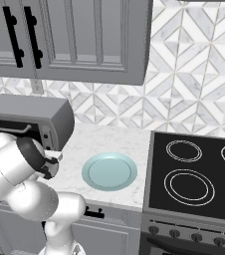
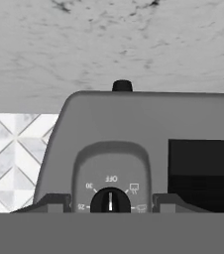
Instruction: Pick up the kebab skewer and baguette bread, and place them inside the toaster oven. Close the toaster oven door and start by setting the timer.
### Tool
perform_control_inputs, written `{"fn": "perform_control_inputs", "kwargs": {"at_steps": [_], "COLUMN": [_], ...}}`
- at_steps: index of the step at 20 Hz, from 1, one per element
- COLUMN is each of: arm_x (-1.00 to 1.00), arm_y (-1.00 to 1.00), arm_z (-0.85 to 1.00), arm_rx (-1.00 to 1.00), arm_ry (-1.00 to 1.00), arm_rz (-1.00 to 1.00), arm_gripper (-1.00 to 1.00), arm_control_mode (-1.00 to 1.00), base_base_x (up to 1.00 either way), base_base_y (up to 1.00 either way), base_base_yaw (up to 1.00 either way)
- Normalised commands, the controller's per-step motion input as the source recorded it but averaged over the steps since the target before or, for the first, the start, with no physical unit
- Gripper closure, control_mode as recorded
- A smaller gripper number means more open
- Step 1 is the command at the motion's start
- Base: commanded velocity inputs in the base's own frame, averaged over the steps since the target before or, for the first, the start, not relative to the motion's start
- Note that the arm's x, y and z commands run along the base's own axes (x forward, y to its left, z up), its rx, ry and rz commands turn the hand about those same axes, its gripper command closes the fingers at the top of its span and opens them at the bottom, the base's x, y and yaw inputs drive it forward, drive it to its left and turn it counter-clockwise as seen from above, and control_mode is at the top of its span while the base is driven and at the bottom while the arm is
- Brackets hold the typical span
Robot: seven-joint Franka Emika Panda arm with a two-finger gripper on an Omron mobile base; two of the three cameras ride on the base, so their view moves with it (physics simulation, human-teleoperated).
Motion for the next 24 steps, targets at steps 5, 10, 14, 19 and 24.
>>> {"fn": "perform_control_inputs", "kwargs": {"at_steps": [5,10,14,19,24], "arm_x": [0.16,0.1,0.0,0.0,0.0], "arm_y": [0.07,0.16,0.12,0.02,0.11], "arm_z": [-0.1,-0.05,0.0,0.0,0.0], "arm_rx": [0.0,0.0,0.0,0.0,0.0], "arm_ry": [0.0,-0.01,-0.02,0.0,0.0], "arm_rz": [-0.01,-0.02,-0.05,-0.06,-0.09], "arm_gripper": [1.0,1.0,1.0,1.0,1.0], "arm_control_mode": [-1.0,-1.0,-1.0,-1.0,-1.0], "base_base_x": [0.0,0.0,0.0,0.0,0.0], "base_base_y": [0.0,0.0,0.0,0.0,0.0], "base_base_yaw": [0.0,0.0,0.0,0.0,0.0]}}
